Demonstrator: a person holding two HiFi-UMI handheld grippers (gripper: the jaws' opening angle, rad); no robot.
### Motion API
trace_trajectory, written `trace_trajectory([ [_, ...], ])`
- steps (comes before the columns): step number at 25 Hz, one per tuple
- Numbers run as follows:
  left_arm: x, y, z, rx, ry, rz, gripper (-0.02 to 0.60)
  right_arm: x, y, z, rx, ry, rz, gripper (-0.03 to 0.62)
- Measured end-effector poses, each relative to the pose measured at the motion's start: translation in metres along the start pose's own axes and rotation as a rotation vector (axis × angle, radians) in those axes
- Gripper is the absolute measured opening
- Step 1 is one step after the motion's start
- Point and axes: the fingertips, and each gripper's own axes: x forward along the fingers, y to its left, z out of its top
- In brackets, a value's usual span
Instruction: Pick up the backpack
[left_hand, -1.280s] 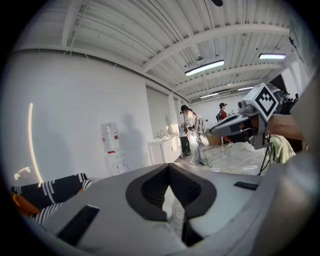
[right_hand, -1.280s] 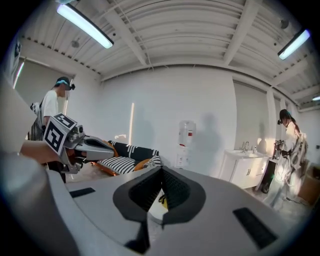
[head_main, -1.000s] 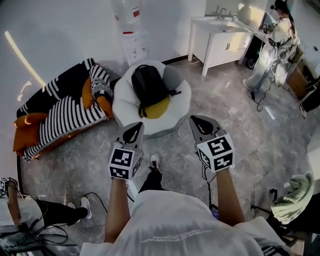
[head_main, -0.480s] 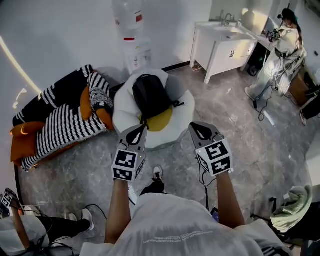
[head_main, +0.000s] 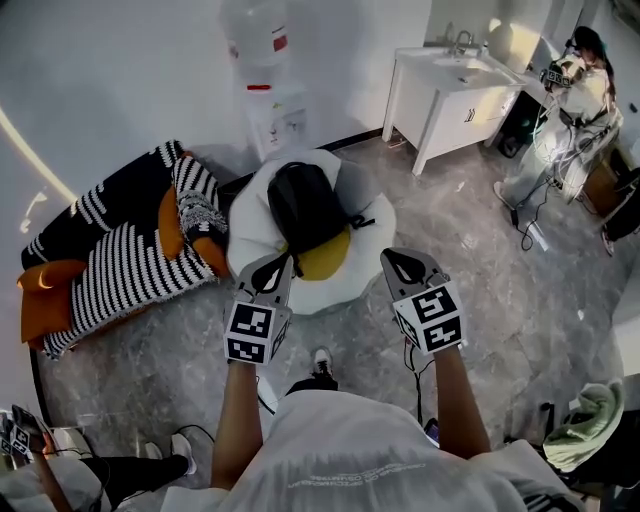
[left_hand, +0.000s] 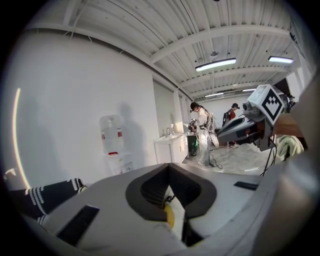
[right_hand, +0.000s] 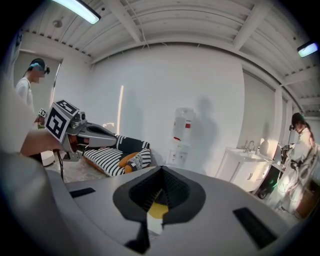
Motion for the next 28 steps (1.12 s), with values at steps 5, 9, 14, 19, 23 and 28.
trace_trajectory([
  [5,0.02,0.025,0.0,-0.005,0.013,-0.004,0.011,0.026,-0.01,0.015,0.012,-0.018,-0.008,-0.002],
  [9,0.036,0.039,0.0,-0.008,0.019,-0.01,0.011,0.045,-0.018,0.015,0.017,0.011,-0.007,-0.002],
  [14,0.054,0.053,-0.006,-0.013,0.026,-0.022,0.012,0.068,-0.024,0.015,0.004,0.025,-0.006,-0.002],
  [19,0.071,0.07,-0.012,-0.024,0.027,-0.026,0.011,0.09,-0.029,0.016,0.029,0.028,-0.011,-0.002],
  [23,0.084,0.08,-0.015,-0.029,0.027,-0.034,0.012,0.104,-0.035,0.019,0.05,0.022,-0.016,-0.002],
  [28,0.098,0.092,-0.016,-0.037,0.027,-0.04,0.011,0.12,-0.043,0.023,0.081,0.019,-0.022,-0.002],
])
